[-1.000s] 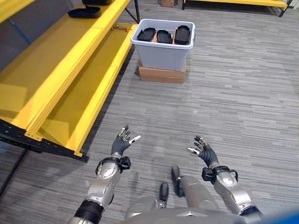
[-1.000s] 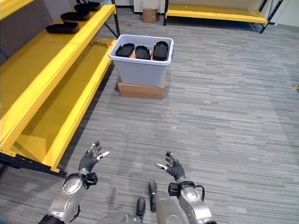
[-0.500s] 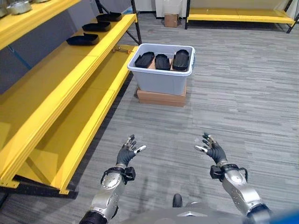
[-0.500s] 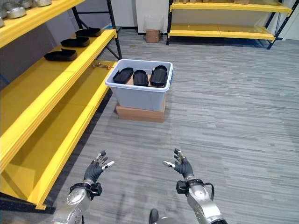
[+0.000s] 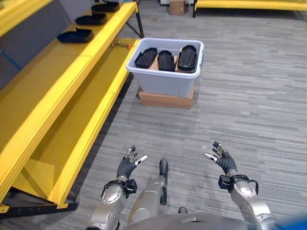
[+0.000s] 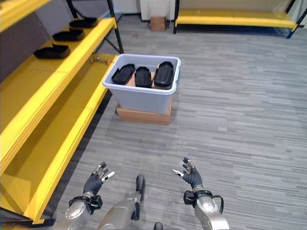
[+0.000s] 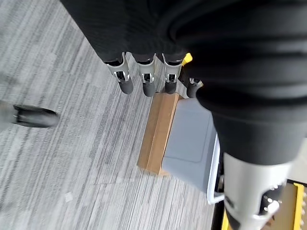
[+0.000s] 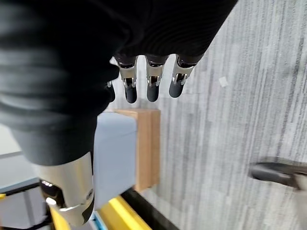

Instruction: Move parts from the plastic box to the shelf.

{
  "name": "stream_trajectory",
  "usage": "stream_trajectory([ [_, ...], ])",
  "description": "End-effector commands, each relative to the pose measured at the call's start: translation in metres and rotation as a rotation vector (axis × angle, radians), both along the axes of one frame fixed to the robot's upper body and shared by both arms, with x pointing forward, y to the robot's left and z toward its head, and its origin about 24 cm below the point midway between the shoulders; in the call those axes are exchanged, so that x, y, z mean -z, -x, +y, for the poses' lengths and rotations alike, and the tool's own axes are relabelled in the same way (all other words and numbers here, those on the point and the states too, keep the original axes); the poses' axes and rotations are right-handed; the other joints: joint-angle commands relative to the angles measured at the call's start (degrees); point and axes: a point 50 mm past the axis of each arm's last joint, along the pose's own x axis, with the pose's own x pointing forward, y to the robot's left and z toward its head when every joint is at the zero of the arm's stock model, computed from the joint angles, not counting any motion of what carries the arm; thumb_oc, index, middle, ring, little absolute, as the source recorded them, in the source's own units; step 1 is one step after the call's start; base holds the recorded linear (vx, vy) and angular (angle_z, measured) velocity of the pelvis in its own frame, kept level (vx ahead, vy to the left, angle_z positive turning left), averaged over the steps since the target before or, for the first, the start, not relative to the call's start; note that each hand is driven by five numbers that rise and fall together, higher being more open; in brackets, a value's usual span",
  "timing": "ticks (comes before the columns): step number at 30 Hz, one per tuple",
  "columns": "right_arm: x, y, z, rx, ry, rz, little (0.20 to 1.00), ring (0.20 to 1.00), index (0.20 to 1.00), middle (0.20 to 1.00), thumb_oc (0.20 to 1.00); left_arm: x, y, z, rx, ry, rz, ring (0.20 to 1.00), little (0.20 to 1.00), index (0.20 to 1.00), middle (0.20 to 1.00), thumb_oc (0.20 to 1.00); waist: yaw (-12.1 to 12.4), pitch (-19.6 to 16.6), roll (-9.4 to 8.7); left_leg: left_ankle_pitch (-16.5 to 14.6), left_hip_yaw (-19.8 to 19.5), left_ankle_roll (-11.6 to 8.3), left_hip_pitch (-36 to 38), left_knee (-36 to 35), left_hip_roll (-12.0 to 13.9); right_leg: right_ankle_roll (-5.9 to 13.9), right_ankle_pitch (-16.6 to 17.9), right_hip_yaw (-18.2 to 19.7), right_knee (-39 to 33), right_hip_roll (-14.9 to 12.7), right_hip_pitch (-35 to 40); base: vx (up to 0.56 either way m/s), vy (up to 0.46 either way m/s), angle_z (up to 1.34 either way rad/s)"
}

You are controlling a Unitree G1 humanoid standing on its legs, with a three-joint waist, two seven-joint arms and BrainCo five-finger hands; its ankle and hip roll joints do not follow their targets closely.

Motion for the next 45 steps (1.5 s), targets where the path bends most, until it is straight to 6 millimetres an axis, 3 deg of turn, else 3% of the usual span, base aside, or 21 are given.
stream_trajectory([
  [1, -0.014, 0.001, 0.009, -0.020, -0.036, -0.083, 1.000, 1.000, 1.000, 1.000, 1.000, -0.019, -0.011, 0.004, 0.006, -0.019, -0.113, 1.000, 1.000, 1.000, 1.000, 1.000, 0.90, -2.38, -0.21, 13.77, -0.50, -0.89, 4.59, 0.64, 2.12, 6.76, 8.13, -1.25, 1.19, -0.84, -5.46, 0.24, 0.163, -0.54],
  [3, -0.010, 0.005, 0.013, -0.028, -0.048, -0.064, 1.000, 1.000, 1.000, 1.000, 1.000, -0.018, -0.010, 0.005, 0.004, -0.022, -0.108, 1.000, 1.000, 1.000, 1.000, 1.000, 0.85, -3.85, -0.17, 13.88, -0.94, -1.09, 5.84, 0.64, 2.53, 6.87, 6.74, -1.34, 1.35, -1.43, -4.63, 0.28, 0.211, -0.65],
  [7, -0.009, 0.006, 0.018, -0.018, -0.080, -0.058, 1.000, 1.000, 1.000, 1.000, 1.000, -0.021, -0.013, 0.009, -0.027, -0.028, -0.120, 1.000, 1.000, 1.000, 1.000, 1.000, 1.20, -5.10, -1.61, 11.38, 0.44, 0.98, 9.23, 1.16, 2.05, 8.37, 5.48, -1.15, 1.91, -4.85, -2.74, 0.22, 0.216, -0.31],
  [12, -0.016, -0.004, 0.022, -0.030, -0.082, -0.095, 1.000, 1.000, 1.000, 1.000, 1.000, -0.029, -0.022, 0.020, -0.068, -0.050, -0.144, 1.000, 1.000, 1.000, 1.000, 1.000, 2.44, -5.70, -3.54, 5.22, 0.80, 3.62, 7.65, 7.94, 0.15, 11.33, 7.04, -0.98, 6.21, -9.63, -4.69, 0.19, 0.271, -0.11],
  [14, -0.018, -0.007, 0.026, -0.029, -0.098, -0.106, 1.000, 1.000, 1.000, 1.000, 1.000, -0.034, -0.027, 0.026, -0.075, -0.084, -0.164, 1.000, 1.000, 1.000, 1.000, 1.000, 2.49, -5.38, -3.67, 3.63, 0.07, 4.89, 9.14, 7.80, -1.07, 12.89, 11.54, -1.24, 15.83, -10.73, -9.27, 0.19, 0.379, 0.24],
  [15, -0.021, -0.009, 0.030, -0.040, -0.112, -0.122, 1.000, 1.000, 1.000, 1.000, 1.000, -0.045, -0.038, 0.030, -0.045, -0.142, -0.208, 1.000, 1.000, 1.000, 1.000, 1.000, 0.71, -3.47, -2.33, 3.31, -1.02, 5.74, 12.46, 5.92, -0.92, 12.51, 15.89, -2.90, 29.02, -10.04, -15.36, 0.21, 0.444, 0.27],
  [16, -0.020, -0.008, 0.031, -0.041, -0.118, -0.118, 1.000, 1.000, 1.000, 1.000, 1.000, -0.047, -0.041, 0.028, -0.026, -0.152, -0.223, 1.000, 1.000, 1.000, 1.000, 1.000, -0.34, -2.82, -1.12, 2.94, -1.42, 5.79, 15.63, 3.85, -0.20, 11.19, 13.37, -6.51, 31.94, -9.16, -19.85, 0.24, 0.431, 0.11],
  [17, -0.019, -0.007, 0.030, -0.040, -0.118, -0.115, 1.000, 1.000, 1.000, 1.000, 1.000, -0.047, -0.042, 0.027, -0.016, -0.159, -0.228, 1.000, 1.000, 1.000, 1.000, 1.000, -1.20, -2.33, -0.81, 3.03, -2.06, 5.76, 16.92, 3.12, -0.18, 10.74, 12.25, -7.01, 31.99, -7.57, -21.81, 0.28, 0.234, 0.28],
  [18, -0.019, -0.006, 0.028, -0.035, -0.120, -0.116, 1.000, 1.000, 1.000, 1.000, 1.000, -0.048, -0.044, 0.028, -0.013, -0.164, -0.233, 1.000, 1.000, 1.000, 1.000, 1.000, -2.13, -1.68, -0.76, 3.27, -2.50, 5.58, 19.18, 1.47, -0.34, 9.78, 10.34, -8.86, 28.40, -5.51, -23.71, 0.23, 0.109, 0.70],
  [21, -0.019, -0.007, 0.028, -0.038, -0.116, -0.111, 1.000, 1.000, 1.000, 1.000, 1.000, -0.047, -0.044, 0.027, -0.028, -0.155, -0.228, 1.000, 1.000, 1.000, 1.000, 1.000, -2.83, -1.59, -1.72, 2.19, -2.95, 5.22, 21.77, 0.64, -1.47, 10.24, 12.88, -11.30, 17.68, -3.50, -26.28, 0.25, 0.025, 0.45],
  [22, -0.020, -0.008, 0.028, -0.044, -0.111, -0.117, 1.000, 1.000, 1.000, 1.000, 1.000, -0.046, -0.044, 0.027, -0.035, -0.151, -0.226, 1.000, 1.000, 1.000, 1.000, 1.000, -2.74, -1.65, -2.12, 1.59, -2.84, 5.13, 22.51, 0.64, -1.86, 10.59, 14.42, -13.00, 13.41, -3.98, -26.91, 0.21, -0.021, 0.41],
  [27, -0.019, -0.005, 0.026, -0.046, -0.106, -0.110, 1.000, 1.000, 1.000, 1.000, 1.000, -0.036, -0.034, 0.022, -0.006, -0.129, -0.187, 1.000, 1.000, 1.000, 1.000, 1.000, -3.47, -2.18, -3.04, -1.32, -3.80, 4.51, 26.01, 0.64, -2.13, 10.95, 17.47, -12.88, 5.38, -4.49, -23.78, 0.24, -0.061, 0.09],
  [31, -0.019, -0.004, 0.022, -0.033, -0.105, -0.112, 1.000, 1.000, 1.000, 1.000, 1.000, -0.028, -0.029, 0.012, 0.016, -0.091, -0.157, 1.000, 1.000, 1.000, 1.000, 1.000, -3.44, -4.05, -2.73, -3.62, -3.60, 3.74, 26.84, 3.34, -1.27, 9.78, 17.22, -11.35, 3.94, -4.54, -20.58, 0.29, -0.059, 0.14],
  [37, -0.021, -0.004, 0.015, -0.015, -0.094, -0.118, 1.000, 1.000, 1.000, 1.000, 1.000, -0.023, -0.024, 0.007, 0.002, -0.051, -0.131, 1.000, 1.000, 1.000, 1.000, 1.000, -3.72, -4.86, -2.10, -3.20, -3.70, 1.54, 26.54, 6.20, 0.90, 8.49, 15.07, -11.28, 3.72, -4.25, -18.23, 0.17, -0.073, -0.01],
  [38, -0.021, -0.004, 0.015, -0.014, -0.095, -0.116, 1.000, 1.000, 1.000, 1.000, 1.000, -0.023, -0.024, 0.007, 0.001, -0.045, -0.129, 1.000, 1.000, 1.000, 1.000, 1.000, -3.84, -4.85, -2.09, -3.10, -3.46, 1.01, 26.16, 7.42, 1.19, 8.27, 14.58, -11.35, 3.66, -4.26, -17.91, 0.12, -0.113, 0.03],
  [39, -0.021, -0.004, 0.013, -0.013, -0.087, -0.118, 1.000, 1.000, 1.000, 1.000, 1.000, -0.023, -0.025, 0.006, 0.003, -0.041, -0.132, 1.000, 1.000, 1.000, 1.000, 1.000, -4.01, -4.10, -2.46, -0.84, -2.46, -1.09, 23.07, 14.93, 1.39, 7.64, 13.80, -11.27, 3.24, -4.44, -16.64, 0.07, -0.086, 0.09],
  [40, -0.021, -0.004, 0.013, -0.013, -0.087, -0.118, 1.000, 1.000, 1.000, 1.000, 1.000, -0.023, -0.025, 0.006, 0.003, -0.041, -0.132, 1.000, 1.000, 1.000, 1.000, 1.000, -4.10, -4.15, -2.43, -1.07, -2.55, -1.11, 22.72, 15.42, 1.41, 7.63, 13.82, -11.37, 3.24, -4.43, -16.73, 0.04, -0.095, 0.21],
  [41, -0.022, -0.006, 0.011, -0.012, -0.085, -0.122, 1.000, 1.000, 1.000, 1.000, 1.000, -0.023, -0.025, 0.006, -0.002, -0.034, -0.131, 1.000, 1.000, 1.000, 1.000, 1.000, -3.92, -3.40, -2.88, 0.94, -2.44, -2.09, 19.57, 21.90, 1.17, 7.26, 13.58, -11.33, 3.03, -4.70, -15.93, 0.01, -0.074, 0.40],
  [43, -0.025, -0.007, 0.008, -0.021, -0.067, -0.136, 1.000, 1.000, 1.000, 1.000, 1.000, -0.022, -0.024, 0.007, -0.011, -0.030, -0.132, 1.000, 1.000, 1.000, 1.000, 1.000, -2.40, -1.17, -3.99, 3.89, -3.48, -2.67, 12.66, 32.71, -1.27, 6.42, 13.01, -10.80, 2.95, -5.58, -14.41, 0.07, -0.100, 0.32],
  [44, -0.027, -0.009, 0.006, -0.021, -0.047, -0.142, 1.000, 1.000, 1.000, 1.000, 1.000, -0.020, -0.020, 0.008, -0.023, -0.023, -0.116, 1.000, 1.000, 1.000, 1.000, 1.000, -1.91, -1.11, -4.70, 1.78, -2.67, -0.65, 10.04, 27.14, -0.07, 6.79, 12.76, -10.38, 2.65, -6.57, -13.63, 0.21, 0.014, -0.05],
  [45, -0.027, -0.010, 0.006, -0.009, -0.034, -0.152, 1.000, 1.000, 1.000, 1.000, 1.000, -0.017, -0.017, 0.009, -0.024, -0.031, -0.102, 1.000, 1.000, 1.000, 1.000, 1.000, -1.09, -1.43, -4.81, 2.29, -4.56, 0.15, 8.55, 16.38, 2.58, 7.17, 12.07, -9.13, 2.33, -6.47, -13.05, 0.20, 0.054, -0.18],
])
